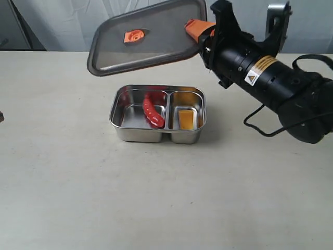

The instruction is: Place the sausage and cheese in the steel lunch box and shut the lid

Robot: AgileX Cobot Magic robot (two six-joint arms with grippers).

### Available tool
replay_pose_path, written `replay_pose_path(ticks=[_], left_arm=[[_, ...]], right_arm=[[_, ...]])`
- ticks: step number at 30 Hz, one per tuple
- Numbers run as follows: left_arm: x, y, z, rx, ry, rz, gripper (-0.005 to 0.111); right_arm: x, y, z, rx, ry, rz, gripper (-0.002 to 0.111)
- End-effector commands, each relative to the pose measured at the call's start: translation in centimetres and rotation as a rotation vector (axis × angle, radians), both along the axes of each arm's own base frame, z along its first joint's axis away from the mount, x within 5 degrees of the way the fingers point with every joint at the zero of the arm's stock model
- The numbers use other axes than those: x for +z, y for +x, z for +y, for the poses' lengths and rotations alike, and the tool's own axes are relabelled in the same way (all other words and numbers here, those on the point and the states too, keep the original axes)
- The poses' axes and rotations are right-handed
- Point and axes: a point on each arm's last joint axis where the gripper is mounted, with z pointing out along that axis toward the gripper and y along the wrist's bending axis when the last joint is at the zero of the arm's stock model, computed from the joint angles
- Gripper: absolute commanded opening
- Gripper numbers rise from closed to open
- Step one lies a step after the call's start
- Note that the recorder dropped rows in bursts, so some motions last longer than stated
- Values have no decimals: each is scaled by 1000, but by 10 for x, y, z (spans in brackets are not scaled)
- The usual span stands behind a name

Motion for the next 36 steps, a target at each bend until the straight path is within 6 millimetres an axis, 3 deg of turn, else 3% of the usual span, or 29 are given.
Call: replay_pose_path(ticks=[1, 7, 11, 16, 28, 36], left_arm=[[-2, 0, -1, -8, -10, 4, 53], [-2, 0, -1, -8, -10, 4, 53], [-2, 0, -1, -8, -10, 4, 53], [-2, 0, -1, -8, -10, 4, 53], [-2, 0, -1, -8, -10, 4, 53], [-2, 0, -1, -8, -10, 4, 53]], right_arm=[[-37, 10, 3, 75, -8, 43, -1], [-70, 12, 9, 136, 46, 46, -1], [-75, 13, 9, 129, 3, 43, -1], [-89, 15, 5, 76, -93, 171, -1], [-88, 18, 1, 19, -90, 150, -1], [-105, 18, -5, -29, -271, 251, -1]])
